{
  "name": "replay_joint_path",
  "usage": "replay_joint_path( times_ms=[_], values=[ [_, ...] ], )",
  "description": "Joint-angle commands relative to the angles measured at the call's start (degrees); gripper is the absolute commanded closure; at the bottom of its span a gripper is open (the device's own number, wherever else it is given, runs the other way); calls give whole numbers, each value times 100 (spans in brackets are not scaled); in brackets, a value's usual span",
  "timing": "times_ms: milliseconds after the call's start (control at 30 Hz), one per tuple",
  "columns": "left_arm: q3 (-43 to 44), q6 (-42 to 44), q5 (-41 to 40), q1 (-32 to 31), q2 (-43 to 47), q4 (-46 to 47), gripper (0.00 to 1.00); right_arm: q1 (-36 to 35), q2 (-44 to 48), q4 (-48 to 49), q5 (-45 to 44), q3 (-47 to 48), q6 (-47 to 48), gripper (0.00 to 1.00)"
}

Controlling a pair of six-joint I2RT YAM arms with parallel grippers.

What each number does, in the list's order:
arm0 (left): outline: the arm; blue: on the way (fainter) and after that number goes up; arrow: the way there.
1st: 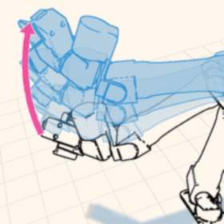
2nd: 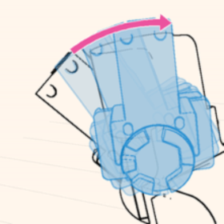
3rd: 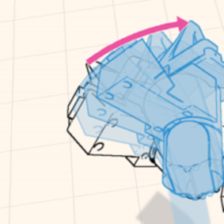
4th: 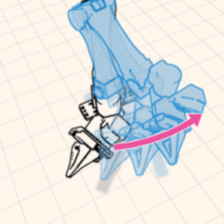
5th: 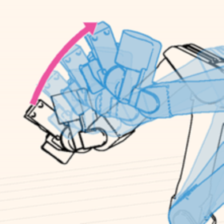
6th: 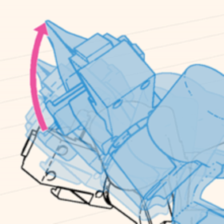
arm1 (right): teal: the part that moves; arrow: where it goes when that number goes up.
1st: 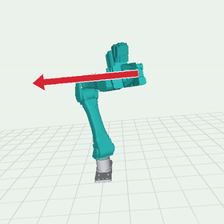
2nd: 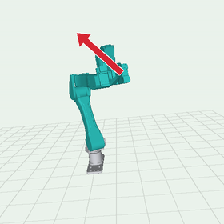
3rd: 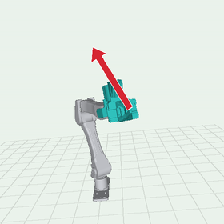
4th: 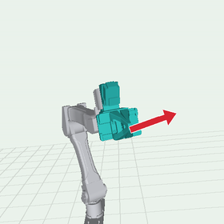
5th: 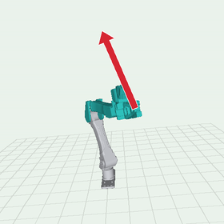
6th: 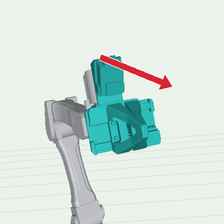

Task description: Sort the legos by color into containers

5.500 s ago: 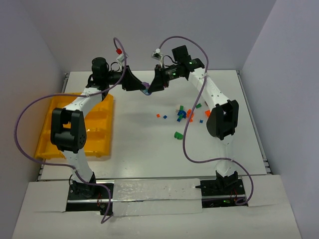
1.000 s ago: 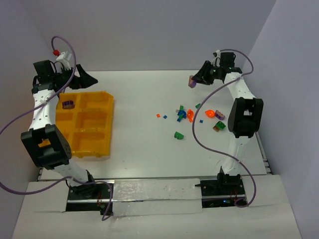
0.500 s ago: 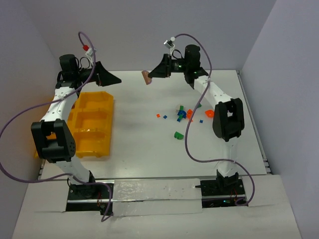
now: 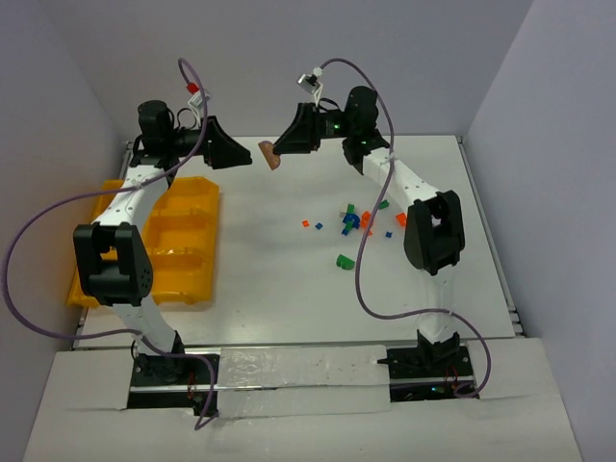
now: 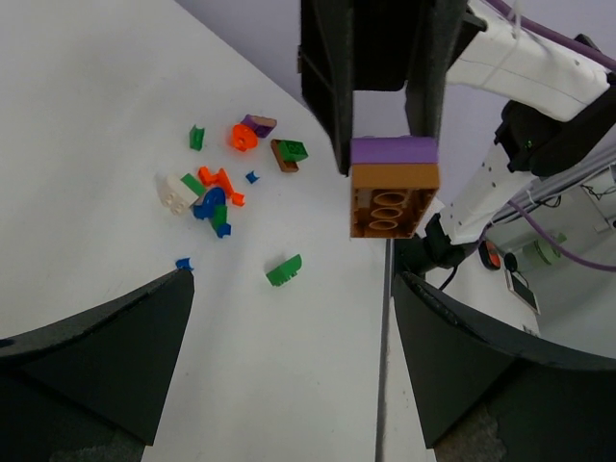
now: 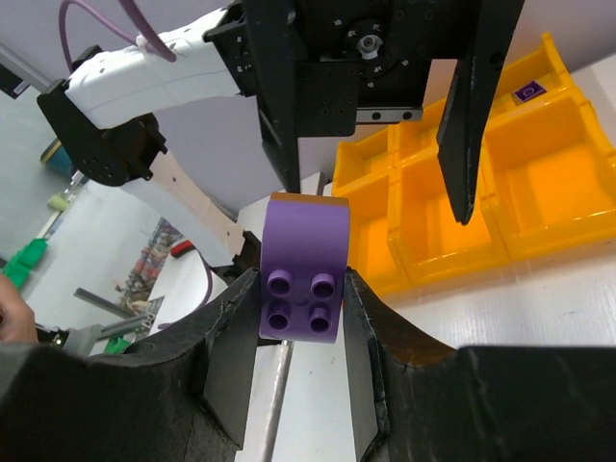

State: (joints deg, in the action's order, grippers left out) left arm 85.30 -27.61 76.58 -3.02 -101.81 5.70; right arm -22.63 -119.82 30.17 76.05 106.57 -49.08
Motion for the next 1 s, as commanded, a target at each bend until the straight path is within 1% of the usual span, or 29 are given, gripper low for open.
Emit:
replay_joint_path(
  times_ms=[0,167,267,333,367,400,433,467,533,567,633,667,700,800,867,967],
  values=[
    [-74,-509,353,-127,195,1234,5,-48,-98,194,73,320,-44,100],
    [37,-723,413,-237,111,1521,5,-78,-168,35,72,420,58,100],
    [16,-1195,486,-289,44,2070,5,-83,-185,-58,44,444,142,100],
    [-22,-1758,501,-316,-6,2580,5,-83,-188,-140,32,461,235,100],
    [-65,-2029,510,-327,-22,3017,5,-89,-182,-178,27,464,264,100],
    [-131,-2371,518,-344,-77,3679,6,-98,-179,-203,17,470,286,100],
    [-160,-2819,520,-360,-141,4158,7,-95,-174,-224,23,472,316,100],
    [-148,-3052,503,-372,-195,4320,8,-107,-180,-230,23,478,333,100],
    [-100,-3051,498,-401,-244,4212,11,-110,-164,-258,15,488,400,100],
    [-66,-2913,489,-410,-260,4022,12,-110,-155,-267,15,497,417,100],
    [22,-2527,454,-436,-252,3498,13,-119,-138,-284,6,506,443,100],
    [101,-2144,401,-462,-243,3215,15,-136,-120,-275,15,514,444,100],
    [181,-1838,336,-470,-228,2585,16,-136,-113,-261,7,522,451,100],
    [266,-1406,247,-480,-225,1997,19,-148,-100,-263,23,523,461,100],
    [302,-1243,208,-480,-225,1787,23,-154,-94,-286,15,532,490,100],
    [294,-1193,182,-480,-199,1723,31,-154,-85,-311,14,523,506,100]
  ],
)
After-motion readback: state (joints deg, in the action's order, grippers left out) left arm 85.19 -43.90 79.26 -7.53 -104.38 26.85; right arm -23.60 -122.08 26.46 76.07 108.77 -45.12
